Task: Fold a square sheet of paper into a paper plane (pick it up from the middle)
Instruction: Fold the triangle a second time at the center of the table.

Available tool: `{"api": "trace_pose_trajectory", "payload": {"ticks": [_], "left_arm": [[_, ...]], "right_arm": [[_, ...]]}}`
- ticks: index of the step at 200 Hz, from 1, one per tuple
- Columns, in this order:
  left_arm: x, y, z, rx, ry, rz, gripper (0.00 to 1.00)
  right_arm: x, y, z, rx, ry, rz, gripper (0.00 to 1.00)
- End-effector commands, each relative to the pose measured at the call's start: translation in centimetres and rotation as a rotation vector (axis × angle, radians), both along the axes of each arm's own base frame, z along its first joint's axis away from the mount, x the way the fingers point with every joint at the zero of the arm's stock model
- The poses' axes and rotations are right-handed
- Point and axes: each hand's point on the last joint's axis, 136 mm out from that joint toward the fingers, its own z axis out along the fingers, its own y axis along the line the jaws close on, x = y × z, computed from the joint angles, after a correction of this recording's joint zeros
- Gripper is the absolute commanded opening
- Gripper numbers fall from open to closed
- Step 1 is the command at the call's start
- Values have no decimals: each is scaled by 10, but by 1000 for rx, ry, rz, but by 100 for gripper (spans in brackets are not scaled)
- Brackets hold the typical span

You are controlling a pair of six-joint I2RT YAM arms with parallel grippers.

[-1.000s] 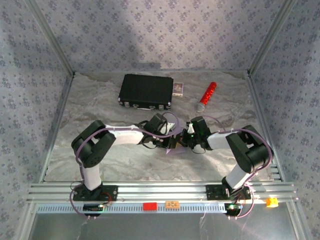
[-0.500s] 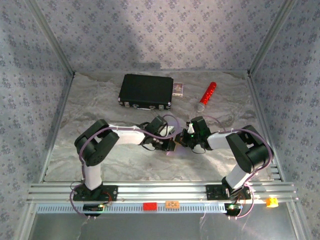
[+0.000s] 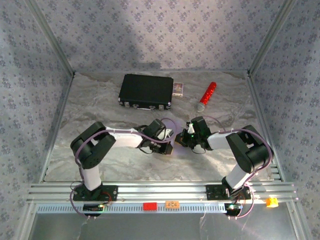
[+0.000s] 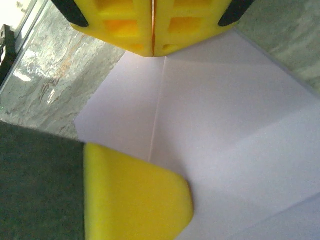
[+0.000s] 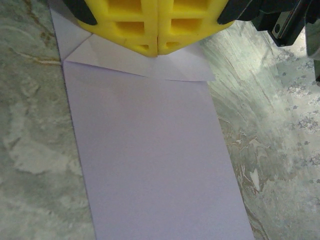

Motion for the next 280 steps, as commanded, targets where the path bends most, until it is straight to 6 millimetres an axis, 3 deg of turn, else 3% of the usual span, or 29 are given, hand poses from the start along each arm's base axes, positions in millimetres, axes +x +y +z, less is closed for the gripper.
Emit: {"api": "trace_pose_trajectory", "payload": {"ticks": [1, 48, 107, 130, 202, 225, 253, 280], "left_arm": [[-28, 28, -17, 113, 50, -34, 8], [-37, 31, -15, 100, 44, -27, 8], [-12, 5, 47, -61, -88, 5, 8], [5, 0, 54, -87, -104, 30, 8], [26, -14, 25, -56, -67, 51, 7], [25, -3, 6, 12, -40, 83, 5], [10, 16, -20, 76, 29, 123, 0], [2, 27, -24, 101, 33, 109, 0]], "right_arm": [[-13, -24, -28, -103, 82, -55, 4], [-12, -24, -26, -97, 78, -54, 4], [-11, -22, -23, -91, 73, -52, 4], [-12, -22, -24, -93, 74, -53, 4], [-10, -21, -20, -83, 64, -51, 4], [-10, -20, -18, -80, 61, -50, 4], [-6, -17, -11, -64, 41, -40, 4], [3, -10, 8, -33, -5, -30, 5]]}}
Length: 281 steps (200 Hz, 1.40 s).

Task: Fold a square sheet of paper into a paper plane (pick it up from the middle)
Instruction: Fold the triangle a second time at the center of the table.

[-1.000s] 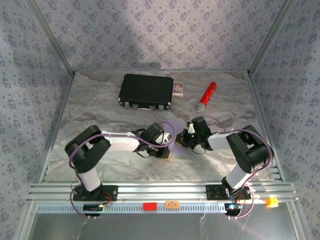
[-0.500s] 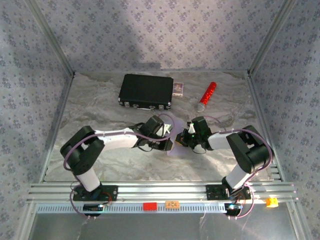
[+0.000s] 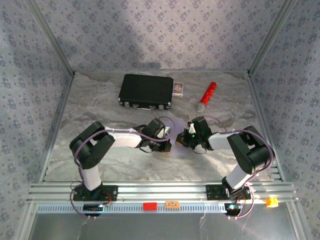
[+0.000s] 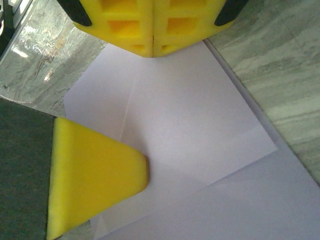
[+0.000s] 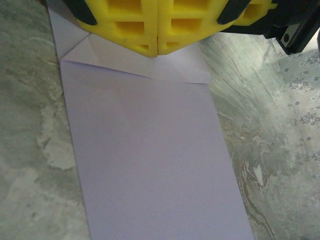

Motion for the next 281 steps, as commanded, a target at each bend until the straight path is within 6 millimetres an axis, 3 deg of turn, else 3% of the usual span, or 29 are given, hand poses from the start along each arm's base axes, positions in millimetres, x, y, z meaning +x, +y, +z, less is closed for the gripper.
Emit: {"api": "trace_pose_trajectory", "payload": {"ticks": [1, 47, 75, 91, 110, 150, 224, 281], "left_arm": [[-16, 25, -24, 98, 58, 12, 0], [-18, 24, -27, 105, 70, -7, 0], [-16, 24, -27, 112, 66, 0, 0], [-16, 25, -28, 120, 68, 0, 0], [-15, 27, -29, 133, 64, 7, 0], [-14, 32, -37, 172, 74, 21, 0], [-15, 32, -38, 173, 81, 15, 0], [-15, 31, -37, 169, 78, 15, 0]], "right_arm": [[3, -5, 7, -24, -10, -15, 5], [-5, 14, 20, -1, -38, 64, 5], [-18, 15, -1, -48, 17, 81, 5], [-23, 5, -19, -90, 67, 62, 4], [-18, -5, -26, -81, 74, 24, 4], [0, -17, -13, -48, 33, -10, 4], [25, -49, -12, -47, 14, -105, 5], [34, -45, 15, -37, -57, -92, 5]]}}
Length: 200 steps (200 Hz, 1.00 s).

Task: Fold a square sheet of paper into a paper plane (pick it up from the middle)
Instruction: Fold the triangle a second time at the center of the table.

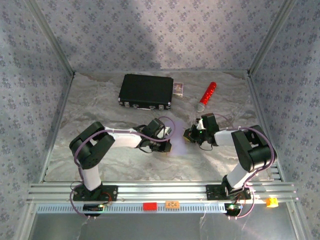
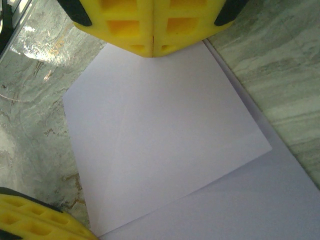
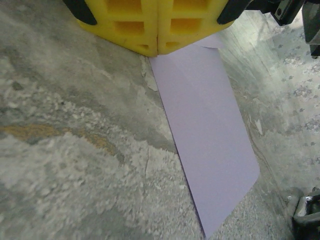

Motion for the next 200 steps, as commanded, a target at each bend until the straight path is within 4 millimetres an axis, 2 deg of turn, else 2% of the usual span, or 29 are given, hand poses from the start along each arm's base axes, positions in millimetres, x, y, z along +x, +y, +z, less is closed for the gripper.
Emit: {"api": "trace_pose_trajectory", "payload": {"ticks": [1, 34, 66, 109, 169, 200], "left_arm": [[-16, 30, -37, 160, 80, 12, 0], [-15, 29, -35, 154, 73, 12, 0], [-14, 29, -33, 150, 71, 14, 0], [-12, 22, -21, 110, 59, 14, 0], [6, -11, 32, -18, 3, -19, 0], [12, -29, 35, -63, 17, -36, 0]], "right_arm": [[6, -3, 15, -29, -49, 1, 5], [-3, 12, 25, -14, -71, 53, 6], [-18, 36, 13, 24, -29, 114, 5], [-27, 15, -25, -42, 67, 55, 4], [-30, 12, -27, -45, 72, 54, 2], [-30, 13, -27, -44, 70, 52, 2]]}}
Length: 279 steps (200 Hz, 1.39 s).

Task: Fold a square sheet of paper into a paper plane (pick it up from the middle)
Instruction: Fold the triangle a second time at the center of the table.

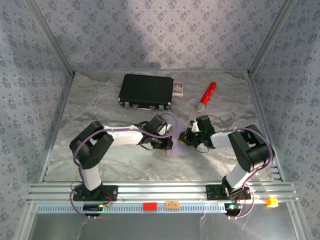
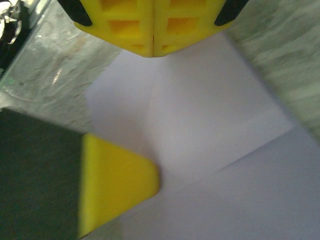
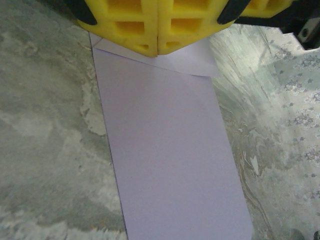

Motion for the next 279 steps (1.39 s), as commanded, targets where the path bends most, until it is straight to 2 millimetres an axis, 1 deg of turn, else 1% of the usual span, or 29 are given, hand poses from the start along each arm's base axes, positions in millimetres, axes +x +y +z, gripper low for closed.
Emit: {"api": "trace_pose_trajectory", "payload": {"ticks": [1, 8, 25, 40, 57, 78, 102, 140, 192, 222, 254, 279], "left_arm": [[5, -17, 12, -53, 7, -26, 0], [7, -20, 10, -53, 12, -29, 0], [10, -24, -2, -33, 33, -21, 0], [9, -26, -10, -27, 48, -22, 0], [7, -25, -19, -7, 58, -23, 0], [3, -12, -29, 55, 61, -13, 0], [-8, 5, -37, 104, 72, -12, 0], [-21, 15, -34, 105, 73, -26, 0], [-31, 28, -30, 128, 52, -55, 3], [-35, 25, -22, 96, 48, -74, 4], [-40, 28, -24, 103, 52, -88, 7], [-40, 23, -16, 71, 39, -94, 9]], "right_arm": [[-10, -17, -25, -77, 74, -49, 2], [-10, -17, -26, -78, 76, -50, 2], [-10, -17, -26, -79, 74, -51, 2], [-10, -17, -26, -77, 74, -49, 2], [-11, -18, -27, -80, 77, -52, 2], [-12, -18, -27, -81, 78, -52, 2], [-12, -19, -28, -85, 79, -55, 2], [-12, -20, -30, -89, 83, -56, 2], [-11, -19, -29, -86, 83, -54, 2], [-10, -19, -27, -87, 80, -55, 2], [-10, -19, -26, -90, 77, -55, 2], [-9, -17, -24, -81, 73, -49, 2]]}}
